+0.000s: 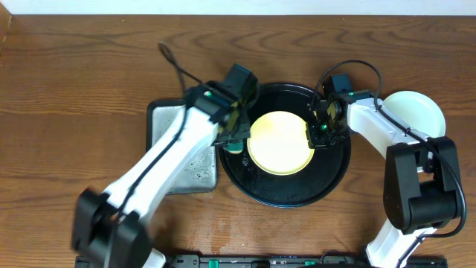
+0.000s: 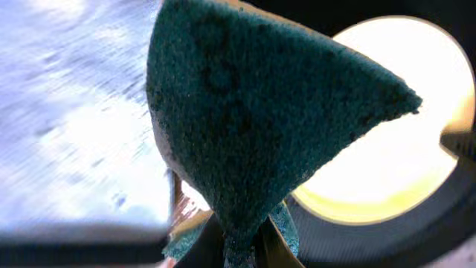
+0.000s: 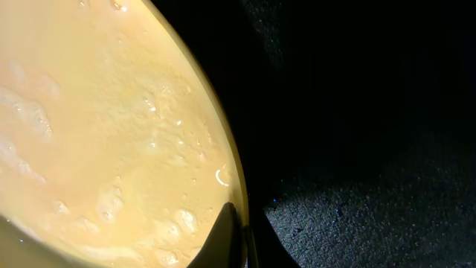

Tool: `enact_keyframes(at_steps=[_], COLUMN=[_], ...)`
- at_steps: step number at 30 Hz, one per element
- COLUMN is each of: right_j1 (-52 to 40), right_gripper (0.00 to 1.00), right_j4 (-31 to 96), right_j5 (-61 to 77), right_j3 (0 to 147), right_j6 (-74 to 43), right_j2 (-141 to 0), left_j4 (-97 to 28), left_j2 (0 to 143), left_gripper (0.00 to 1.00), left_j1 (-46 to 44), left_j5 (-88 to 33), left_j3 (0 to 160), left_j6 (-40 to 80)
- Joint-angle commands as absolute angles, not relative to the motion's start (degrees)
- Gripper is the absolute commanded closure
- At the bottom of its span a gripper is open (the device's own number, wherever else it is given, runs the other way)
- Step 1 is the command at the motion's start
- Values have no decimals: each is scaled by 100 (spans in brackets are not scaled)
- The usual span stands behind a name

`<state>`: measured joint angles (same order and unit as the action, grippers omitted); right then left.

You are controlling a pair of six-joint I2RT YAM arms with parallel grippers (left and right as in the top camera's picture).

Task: Clean dirty plates on tray and stack at the side
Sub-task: 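Scrub the held yellow plate with the sponge in the left gripper, then return the sponge to the sink tray with the left gripper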

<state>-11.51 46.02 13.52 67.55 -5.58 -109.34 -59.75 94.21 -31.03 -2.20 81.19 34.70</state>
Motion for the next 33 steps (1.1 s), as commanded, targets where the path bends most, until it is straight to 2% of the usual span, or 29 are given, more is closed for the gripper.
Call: enact_keyframes(at_steps=[1,3,6,13,19,22,25,33], right_j1=[-1133,-1133,-1133,-1133,-1133,-1133,-1133,-1144], right_gripper=[99,99,99,99,99,99,99,99], right_j4=[4657,4654,4654,4622,4619,4598,4567,4388], right_j5=[926,926,928,932,932,930,932,1103], right_j3=[6674,6674,6674,6674,6674,6674,6674,6783], right_j6=[-458,-458,-458,-460,-460,-460,-458,-462], right_j2=[-11059,-11059,-11059,-11059,-11059,-11059,-11056,-10661], left_j4=[-6438,-6726,-6709,-5487,-5315,-5457,-5607,-5981], left_j2=[9089,9037,9035,9037,8971,8792,8453,6781], left_gripper=[92,93,93,92,72,57,38,29], left_j1=[-2792,-2565,-2169,-1562,-1234,-1151,-1076,-1020], left_j5=[440,860,871,799,735,351,-43,-364], left_j3=[8068,7988,7601,6160,6038,6171,6261,6278], left_j6=[3280,3280,3277,3251,3046,2888,2891,2847])
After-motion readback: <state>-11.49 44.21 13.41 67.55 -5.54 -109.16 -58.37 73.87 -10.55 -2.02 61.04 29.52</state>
